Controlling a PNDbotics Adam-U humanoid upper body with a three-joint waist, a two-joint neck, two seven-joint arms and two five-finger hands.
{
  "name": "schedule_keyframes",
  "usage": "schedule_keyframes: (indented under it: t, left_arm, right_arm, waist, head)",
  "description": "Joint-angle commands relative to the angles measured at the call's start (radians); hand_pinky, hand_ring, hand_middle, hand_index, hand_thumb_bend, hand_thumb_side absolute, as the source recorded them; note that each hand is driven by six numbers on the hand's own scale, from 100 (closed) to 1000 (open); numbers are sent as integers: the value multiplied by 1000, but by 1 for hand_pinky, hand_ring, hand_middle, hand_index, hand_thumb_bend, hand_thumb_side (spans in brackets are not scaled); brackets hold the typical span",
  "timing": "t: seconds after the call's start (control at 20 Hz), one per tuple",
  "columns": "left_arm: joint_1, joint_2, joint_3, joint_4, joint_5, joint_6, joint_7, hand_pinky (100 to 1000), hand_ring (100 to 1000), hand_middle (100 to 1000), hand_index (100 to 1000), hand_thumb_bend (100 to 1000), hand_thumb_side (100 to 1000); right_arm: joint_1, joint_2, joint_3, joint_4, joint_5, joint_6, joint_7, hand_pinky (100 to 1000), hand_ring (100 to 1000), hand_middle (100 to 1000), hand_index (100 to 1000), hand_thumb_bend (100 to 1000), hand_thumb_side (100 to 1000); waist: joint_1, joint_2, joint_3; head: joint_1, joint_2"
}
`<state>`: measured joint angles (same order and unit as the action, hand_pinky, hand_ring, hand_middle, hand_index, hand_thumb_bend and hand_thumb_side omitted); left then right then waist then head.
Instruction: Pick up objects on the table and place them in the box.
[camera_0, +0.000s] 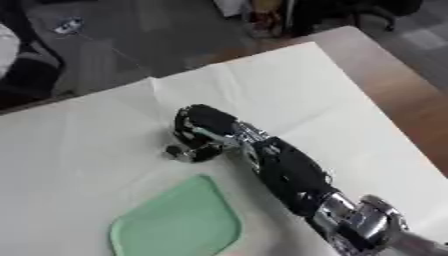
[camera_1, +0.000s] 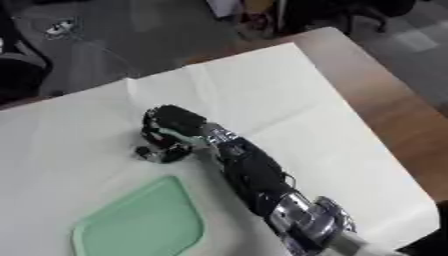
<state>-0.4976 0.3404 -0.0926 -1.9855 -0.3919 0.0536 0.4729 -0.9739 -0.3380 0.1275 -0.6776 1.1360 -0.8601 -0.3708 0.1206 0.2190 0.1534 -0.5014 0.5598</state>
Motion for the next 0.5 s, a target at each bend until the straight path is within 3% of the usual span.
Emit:
schedule_keyframes:
  t: [0.05,0.5]
  left_arm:
    - [4,39,8,-15,-3,1,-3,329,480,637,808,303,794]
    - [48,81,16,-15,-16,12,1,332,482,638,808,304,792]
  right_arm:
    - [-24,4,16,-24,-86,-39,17,100,100,100,100,288,100]
    - [-43,-29,89,-174,-407,13,249,100,100,100,100,245,100]
  waist:
    - [-7,-31,-8]
    - [-32,-74,-54]
  head:
    - [14,17]
    - [78,83]
